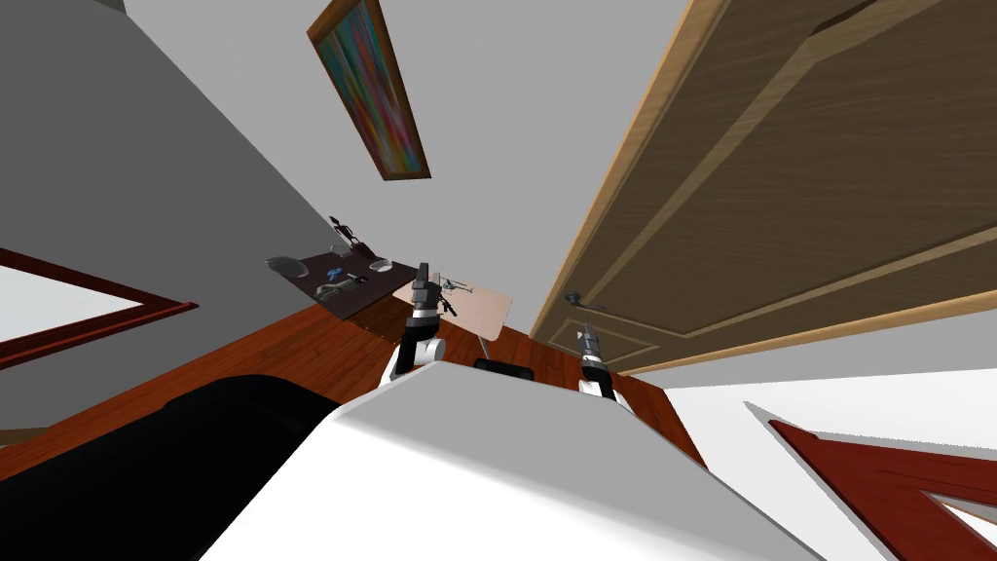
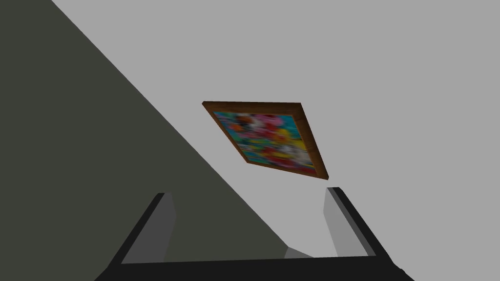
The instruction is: Pull the door open
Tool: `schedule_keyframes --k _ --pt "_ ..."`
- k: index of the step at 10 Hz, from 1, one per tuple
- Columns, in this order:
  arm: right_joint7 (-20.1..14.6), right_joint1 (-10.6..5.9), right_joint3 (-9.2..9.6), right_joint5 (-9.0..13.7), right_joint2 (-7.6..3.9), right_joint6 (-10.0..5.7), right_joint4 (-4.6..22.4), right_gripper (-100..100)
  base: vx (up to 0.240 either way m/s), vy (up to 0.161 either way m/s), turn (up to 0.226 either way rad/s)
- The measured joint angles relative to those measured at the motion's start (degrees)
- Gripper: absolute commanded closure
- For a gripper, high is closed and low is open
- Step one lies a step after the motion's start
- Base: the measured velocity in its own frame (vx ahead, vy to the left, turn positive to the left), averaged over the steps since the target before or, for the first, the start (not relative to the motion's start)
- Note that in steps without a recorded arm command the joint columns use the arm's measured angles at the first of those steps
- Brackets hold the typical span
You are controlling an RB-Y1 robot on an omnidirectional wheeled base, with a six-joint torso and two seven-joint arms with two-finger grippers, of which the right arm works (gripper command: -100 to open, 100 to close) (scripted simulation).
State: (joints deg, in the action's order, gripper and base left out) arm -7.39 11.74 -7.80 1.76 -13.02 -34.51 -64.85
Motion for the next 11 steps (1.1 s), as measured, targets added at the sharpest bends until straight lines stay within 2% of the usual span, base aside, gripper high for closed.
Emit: schedule_keyframes --k 8,11 --pt "0.11 -0.08 -0.13 0.04 0.07 -0.06 0.20 -100 -0.001 0.003 -0.009" --pt "0.33 -0.43 -0.71 0.25 0.15 -0.02 0.74 -100 0.008 -0.018 0.052"
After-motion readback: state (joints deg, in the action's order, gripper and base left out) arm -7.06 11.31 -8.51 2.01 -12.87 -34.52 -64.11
